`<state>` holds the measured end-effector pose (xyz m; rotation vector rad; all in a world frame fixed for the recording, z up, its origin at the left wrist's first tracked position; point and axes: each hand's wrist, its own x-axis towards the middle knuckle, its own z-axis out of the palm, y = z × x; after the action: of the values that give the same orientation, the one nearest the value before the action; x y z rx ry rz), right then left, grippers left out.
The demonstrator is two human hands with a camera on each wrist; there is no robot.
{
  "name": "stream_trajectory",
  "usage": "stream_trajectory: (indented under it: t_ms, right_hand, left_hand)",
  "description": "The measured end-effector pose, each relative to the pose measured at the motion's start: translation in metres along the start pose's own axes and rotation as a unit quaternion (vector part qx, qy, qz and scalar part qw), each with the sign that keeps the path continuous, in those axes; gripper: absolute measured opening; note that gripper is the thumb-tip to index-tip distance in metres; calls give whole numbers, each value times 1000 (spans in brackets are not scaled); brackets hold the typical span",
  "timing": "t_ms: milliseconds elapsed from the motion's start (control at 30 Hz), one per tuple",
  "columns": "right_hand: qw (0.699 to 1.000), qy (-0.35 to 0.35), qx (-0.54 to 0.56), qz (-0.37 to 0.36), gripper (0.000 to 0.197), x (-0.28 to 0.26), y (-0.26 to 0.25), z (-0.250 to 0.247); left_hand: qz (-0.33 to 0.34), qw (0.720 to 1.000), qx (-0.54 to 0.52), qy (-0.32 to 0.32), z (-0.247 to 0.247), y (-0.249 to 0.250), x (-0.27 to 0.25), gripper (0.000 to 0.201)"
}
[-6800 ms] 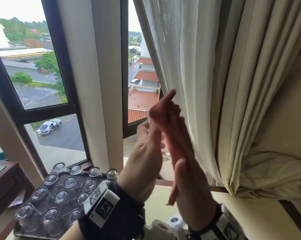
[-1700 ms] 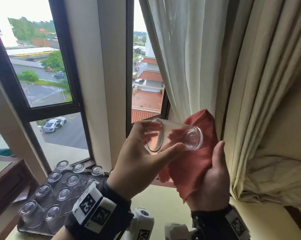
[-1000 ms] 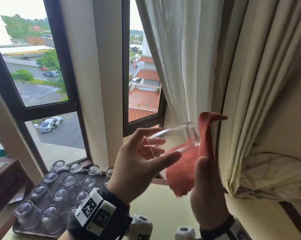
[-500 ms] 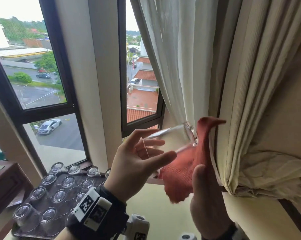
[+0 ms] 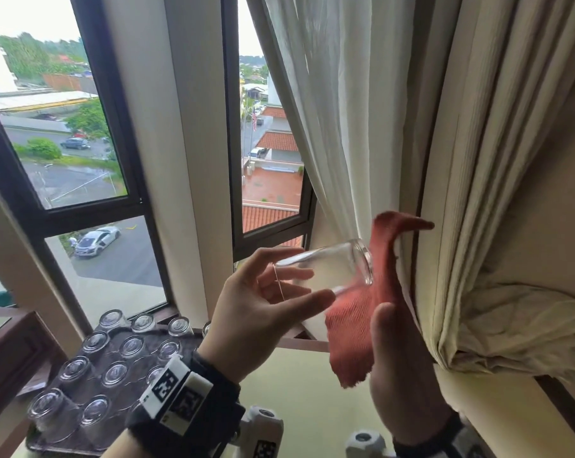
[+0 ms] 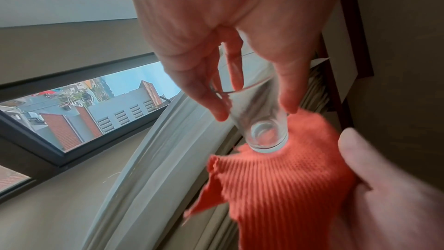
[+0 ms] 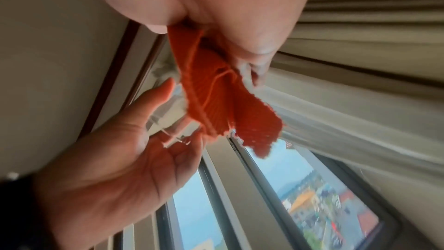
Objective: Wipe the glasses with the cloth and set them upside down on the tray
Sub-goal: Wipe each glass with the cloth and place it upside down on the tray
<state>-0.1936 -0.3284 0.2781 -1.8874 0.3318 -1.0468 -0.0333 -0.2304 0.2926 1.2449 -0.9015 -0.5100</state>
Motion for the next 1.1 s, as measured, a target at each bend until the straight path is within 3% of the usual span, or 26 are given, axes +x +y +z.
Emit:
stream_trajectory:
  t_ms: [100,167,267,367,533,667,733,867,1000,1100]
  right_hand:
    - [979,-13,-134,-152,53,15,-25,3]
    - [977,-4,-123,-172,43,29,-27,-8]
    - [998,14,62,-22,54,38,-30,-20]
    - [983,19,155,99,68,29,-21,-15]
    - [977,-3,175,122,77,9,-3,12]
    - [994,3,38,100,112,5,-2,11]
    - [998,23,-16,64,115,5,-4,11]
    - [996,10,-43,-73,56,4,-3,16]
    - [978,27,-145,-150,57,1,7,18]
    - [944,39,-269,-188,52,1,11,21]
  left_hand:
    - [-5,999,16,-28,-1,-3,-4,67]
    - [-2,998,12,-54,-1,-2,-7,65]
    - [14,998,-41,-55,2,1,-9,68]
    - [29,995,-97,-18,8,3,-6,70]
    - [-37,997,-54,-28,16,11,0,61]
    - [-66,993,85,-50,17,13,2,68]
    - [-86,992,74,-60,19,13,3,66]
    - [-126,990,-56,-36,20,10,6,56]
    - [-136,972,-188,-39,14,14,10,44]
    - [-134,960,-240,-54,16,23,11,45]
